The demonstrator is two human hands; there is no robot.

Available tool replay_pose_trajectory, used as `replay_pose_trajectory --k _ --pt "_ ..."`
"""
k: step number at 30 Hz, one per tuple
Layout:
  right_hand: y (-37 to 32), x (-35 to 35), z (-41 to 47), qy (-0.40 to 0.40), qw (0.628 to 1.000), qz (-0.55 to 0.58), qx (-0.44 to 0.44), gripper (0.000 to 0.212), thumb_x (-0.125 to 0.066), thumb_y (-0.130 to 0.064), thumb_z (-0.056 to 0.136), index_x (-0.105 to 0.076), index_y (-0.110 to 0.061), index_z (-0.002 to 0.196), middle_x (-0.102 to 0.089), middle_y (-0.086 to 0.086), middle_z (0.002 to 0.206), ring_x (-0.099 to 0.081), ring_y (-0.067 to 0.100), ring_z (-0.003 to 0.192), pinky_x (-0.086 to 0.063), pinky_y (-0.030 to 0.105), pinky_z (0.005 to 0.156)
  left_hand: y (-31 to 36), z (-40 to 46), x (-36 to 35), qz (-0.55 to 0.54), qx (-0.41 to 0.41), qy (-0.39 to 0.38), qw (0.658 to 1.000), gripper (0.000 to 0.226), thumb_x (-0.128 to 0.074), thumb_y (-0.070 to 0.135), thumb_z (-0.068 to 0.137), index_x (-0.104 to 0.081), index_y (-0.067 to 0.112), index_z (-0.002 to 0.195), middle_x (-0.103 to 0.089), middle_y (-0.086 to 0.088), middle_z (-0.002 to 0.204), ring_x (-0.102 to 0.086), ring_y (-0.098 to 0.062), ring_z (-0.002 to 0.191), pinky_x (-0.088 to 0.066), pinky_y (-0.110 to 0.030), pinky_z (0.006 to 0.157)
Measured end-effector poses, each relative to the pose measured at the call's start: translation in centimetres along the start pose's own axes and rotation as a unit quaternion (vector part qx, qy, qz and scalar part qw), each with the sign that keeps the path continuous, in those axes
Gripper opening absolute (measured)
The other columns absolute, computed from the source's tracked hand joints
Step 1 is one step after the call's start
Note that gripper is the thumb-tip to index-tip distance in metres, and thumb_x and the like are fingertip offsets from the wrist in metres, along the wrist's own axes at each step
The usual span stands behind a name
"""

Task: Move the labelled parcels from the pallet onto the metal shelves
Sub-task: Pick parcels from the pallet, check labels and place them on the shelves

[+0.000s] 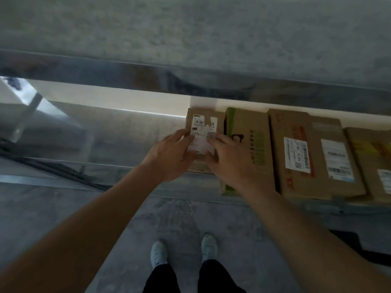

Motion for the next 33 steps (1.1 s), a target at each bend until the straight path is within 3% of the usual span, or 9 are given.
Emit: replay_pose_trajectory --k 5,8,12,15,18,21,24,28,33 --pt "-0.7 -1.1 0.5 0.01 0.998 0.046 -0.033 0.042 -0.059 -0.03 0.096 -0.06 -0.014 0.135 -0.051 0.0 0.142 -0.05 0.026 0.127 -0.051 0.04 0.102 -1.7 0.9 -0.8 -0.01 -0.03 -0.005 1.0 0.068 -0.033 0.052 0.094 -0.043 0.016 0.151 -0.027 -0.008 0.162 -0.058 -0.038 0.124 -0.056 -0.053 0.097" --pt "-1.6 -1.6 0.3 0.017 0.999 0.046 -0.018 0.042 -0.064 -0.024 0.094 -0.061 -0.011 0.134 -0.052 0.003 0.14 -0.052 0.028 0.123 -0.052 0.04 0.1 -2.8 0.4 -1.0 -0.025 -0.048 0.003 0.999 0.068 -0.034 0.049 0.093 -0.041 0.016 0.152 -0.022 -0.008 0.163 -0.058 -0.039 0.124 -0.058 -0.052 0.094" --pt "-2.7 -2.3 0.1 0.014 0.998 0.046 -0.026 0.043 -0.065 -0.029 0.096 -0.059 -0.016 0.137 -0.048 0.001 0.139 -0.052 0.025 0.12 -0.054 0.038 0.096 -3.9 -1.1 -1.0 -0.03 -0.079 0.014 0.996 0.059 -0.054 0.032 0.097 -0.041 0.014 0.152 -0.019 -0.008 0.164 -0.06 -0.039 0.121 -0.059 -0.051 0.09" --pt "-2.8 -2.9 0.8 0.022 0.996 0.062 -0.054 0.049 -0.064 -0.036 0.095 -0.055 -0.019 0.14 -0.043 0.001 0.145 -0.052 0.025 0.123 -0.054 0.042 0.097 -4.8 -0.8 -0.7 -0.035 -0.091 0.022 0.995 0.06 -0.046 0.039 0.098 -0.04 0.016 0.152 -0.019 -0.005 0.164 -0.062 -0.036 0.116 -0.061 -0.05 0.085" --pt "-2.7 -3.9 1.3 0.006 0.99 0.108 -0.09 0.057 -0.061 -0.04 0.098 -0.046 -0.018 0.149 -0.03 0.002 0.157 -0.044 0.025 0.138 -0.047 0.043 0.11 -5.3 0.1 -0.7 -0.051 -0.087 0.029 0.994 0.061 -0.043 0.038 0.102 -0.032 0.017 0.158 -0.014 0.003 0.168 -0.055 -0.034 0.13 -0.056 -0.049 0.1" --pt "-3.0 -4.8 1.5 -0.013 0.984 0.149 -0.093 0.066 -0.055 -0.041 0.102 -0.031 -0.017 0.158 -0.007 0.003 0.169 -0.017 0.023 0.154 -0.028 0.036 0.121 -5.7 0.5 -1.3 -0.095 -0.098 0.017 0.99 0.064 -0.044 0.032 0.107 -0.018 0.016 0.163 -0.003 0.008 0.172 -0.027 -0.02 0.152 -0.04 -0.038 0.118" --pt "-3.2 -5.0 1.6 -0.031 0.981 0.166 -0.1 0.071 -0.054 -0.04 0.103 -0.021 -0.016 0.161 0.006 0.002 0.17 -0.003 0.02 0.156 -0.018 0.029 0.119 -6.0 0.7 -2.0 -0.125 -0.121 0.002 0.985 0.068 -0.036 0.036 0.106 -0.01 0.013 0.164 0.007 0.009 0.171 -0.017 -0.016 0.155 -0.036 -0.037 0.12" --pt "-3.6 -4.9 1.6 -0.021 0.982 0.166 -0.091 0.073 -0.056 -0.037 0.103 -0.019 -0.013 0.161 0.005 0.0 0.17 -0.004 0.019 0.156 -0.021 0.037 0.124 -5.9 0.8 -2.0 -0.109 -0.126 0.015 0.986 0.071 -0.035 0.036 0.104 -0.009 0.005 0.162 0.009 0.002 0.172 -0.01 -0.02 0.157 -0.034 -0.038 0.122" --pt "-4.6 -3.6 0.7 0.015 0.986 0.148 -0.076 0.072 -0.056 -0.038 0.102 -0.02 -0.014 0.161 0.005 -0.002 0.17 -0.002 0.015 0.155 -0.019 0.032 0.121 -5.2 -0.5 -0.1 -0.096 -0.159 0.049 0.981 0.068 -0.036 0.033 0.105 -0.014 0.0 0.161 0.003 -0.006 0.172 -0.017 -0.027 0.156 -0.034 -0.039 0.12"
Point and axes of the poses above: each hand's wrist, its own z-axis towards the middle knuckle, its own x-axis out of the back of the hand, y = z × x, the point moved 3 cm from there along z, towards the middle knuckle
